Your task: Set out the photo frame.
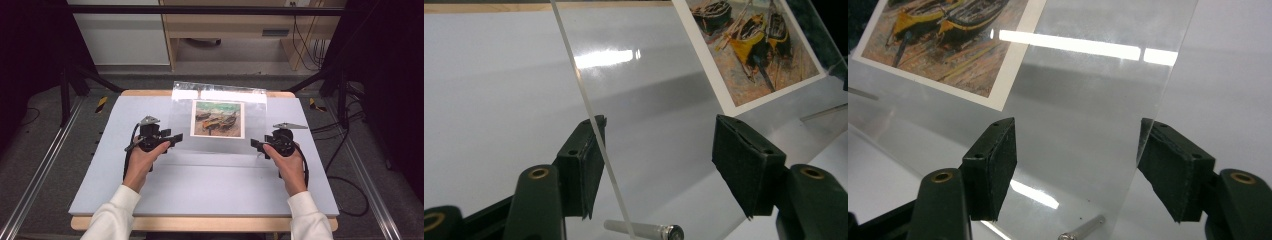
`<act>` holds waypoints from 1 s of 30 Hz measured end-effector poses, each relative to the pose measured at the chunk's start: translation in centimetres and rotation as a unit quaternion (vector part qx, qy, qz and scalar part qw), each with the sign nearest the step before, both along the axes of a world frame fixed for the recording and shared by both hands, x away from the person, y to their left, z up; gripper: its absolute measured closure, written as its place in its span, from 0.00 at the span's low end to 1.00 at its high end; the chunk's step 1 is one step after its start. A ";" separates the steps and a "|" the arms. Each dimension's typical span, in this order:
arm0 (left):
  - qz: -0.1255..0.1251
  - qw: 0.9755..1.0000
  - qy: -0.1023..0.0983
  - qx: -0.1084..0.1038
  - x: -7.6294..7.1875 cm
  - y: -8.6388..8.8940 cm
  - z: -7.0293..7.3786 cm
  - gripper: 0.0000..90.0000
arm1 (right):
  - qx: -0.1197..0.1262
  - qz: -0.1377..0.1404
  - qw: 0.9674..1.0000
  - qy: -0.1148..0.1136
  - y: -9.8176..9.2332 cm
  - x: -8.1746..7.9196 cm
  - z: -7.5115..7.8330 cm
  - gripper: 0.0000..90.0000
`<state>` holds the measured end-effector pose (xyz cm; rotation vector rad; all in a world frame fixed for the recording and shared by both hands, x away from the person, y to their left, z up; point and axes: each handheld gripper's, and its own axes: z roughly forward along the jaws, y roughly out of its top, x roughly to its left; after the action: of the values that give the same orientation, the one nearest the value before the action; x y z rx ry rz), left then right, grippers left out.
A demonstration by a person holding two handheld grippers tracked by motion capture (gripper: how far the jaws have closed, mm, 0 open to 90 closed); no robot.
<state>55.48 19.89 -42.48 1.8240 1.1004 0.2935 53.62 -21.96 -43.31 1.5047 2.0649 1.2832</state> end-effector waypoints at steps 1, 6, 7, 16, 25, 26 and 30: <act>-0.001 1.000 -0.002 -0.003 0.0 0.0 -0.1 0.41 | -0.003 -0.001 1.000 -0.003 0.0 -0.1 -0.1 0.36; 0.000 1.000 0.005 -0.008 -0.2 0.2 -0.9 0.41 | -0.005 -0.001 1.000 -0.004 0.0 -0.4 -0.2 0.37; 0.002 1.000 0.006 -0.008 -0.3 0.3 -1.1 0.41 | -0.008 0.000 1.000 -0.007 0.1 -0.6 -0.3 0.38; 0.000 1.000 0.004 -0.010 -1.1 0.7 -2.0 0.41 | -0.026 0.004 0.999 -0.018 0.6 -1.0 -0.2 0.41; 0.003 1.000 0.000 -0.015 -1.9 1.1 -2.1 0.47 | -0.036 0.006 0.999 -0.022 0.5 -1.9 0.0 0.46; 0.002 1.000 0.000 -0.014 -2.0 1.1 -2.1 0.47 | -0.037 0.008 0.999 -0.024 0.4 -2.0 0.0 0.47; 0.005 1.000 -0.002 -0.013 -2.5 1.2 -2.1 0.49 | -0.043 0.010 0.999 -0.027 0.3 -2.4 0.0 0.50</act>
<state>52.98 21.05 -44.58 1.7939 1.1045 0.2872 51.20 -21.68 -43.33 1.4010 2.0773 1.2134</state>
